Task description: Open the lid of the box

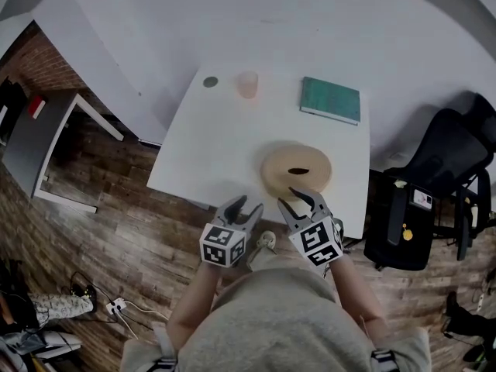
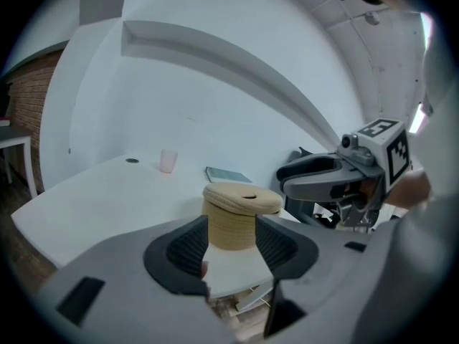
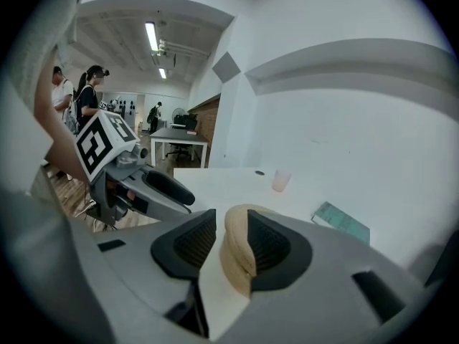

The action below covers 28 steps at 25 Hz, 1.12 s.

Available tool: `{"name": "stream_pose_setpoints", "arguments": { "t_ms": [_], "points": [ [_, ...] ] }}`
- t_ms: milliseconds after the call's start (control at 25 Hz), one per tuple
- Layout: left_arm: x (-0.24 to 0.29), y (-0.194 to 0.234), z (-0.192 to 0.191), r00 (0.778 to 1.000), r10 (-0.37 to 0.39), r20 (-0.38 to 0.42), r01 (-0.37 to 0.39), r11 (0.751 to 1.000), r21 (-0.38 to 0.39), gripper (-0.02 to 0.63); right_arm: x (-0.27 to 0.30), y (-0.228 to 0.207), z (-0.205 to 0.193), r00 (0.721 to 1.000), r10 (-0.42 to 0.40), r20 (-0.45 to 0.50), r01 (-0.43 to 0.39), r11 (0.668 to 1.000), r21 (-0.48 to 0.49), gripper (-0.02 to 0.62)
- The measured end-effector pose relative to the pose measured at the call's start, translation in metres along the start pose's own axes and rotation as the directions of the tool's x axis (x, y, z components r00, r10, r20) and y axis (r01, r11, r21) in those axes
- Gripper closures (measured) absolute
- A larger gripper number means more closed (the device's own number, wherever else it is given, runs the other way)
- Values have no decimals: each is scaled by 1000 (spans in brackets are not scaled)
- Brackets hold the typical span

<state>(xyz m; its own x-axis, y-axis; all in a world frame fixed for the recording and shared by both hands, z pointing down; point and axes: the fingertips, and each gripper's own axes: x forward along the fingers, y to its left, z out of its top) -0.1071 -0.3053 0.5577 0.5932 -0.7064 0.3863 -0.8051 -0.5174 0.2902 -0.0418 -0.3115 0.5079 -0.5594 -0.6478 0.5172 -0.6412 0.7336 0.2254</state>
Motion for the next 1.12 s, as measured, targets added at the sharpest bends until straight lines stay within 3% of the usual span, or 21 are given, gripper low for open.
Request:
{"name": "stream_pose_setpoints", "arguments": {
  "t_ms": [160, 520, 1120],
  "points": [
    [20, 1, -6, 998, -42, -42, 43, 999, 21, 360, 14, -3, -9, 998, 22, -55, -24, 999, -37, 429],
    [62, 2, -30, 981, -117, -157, 129, 989, 69, 291, 43, -5, -27, 983, 78, -164, -97, 989, -110, 399],
    [109, 15, -49, 953, -154, -260, 191, 974, 123, 244, 72, 1, -41, 944, 175, -280, -231, 956, -181, 405]
  ]
}}
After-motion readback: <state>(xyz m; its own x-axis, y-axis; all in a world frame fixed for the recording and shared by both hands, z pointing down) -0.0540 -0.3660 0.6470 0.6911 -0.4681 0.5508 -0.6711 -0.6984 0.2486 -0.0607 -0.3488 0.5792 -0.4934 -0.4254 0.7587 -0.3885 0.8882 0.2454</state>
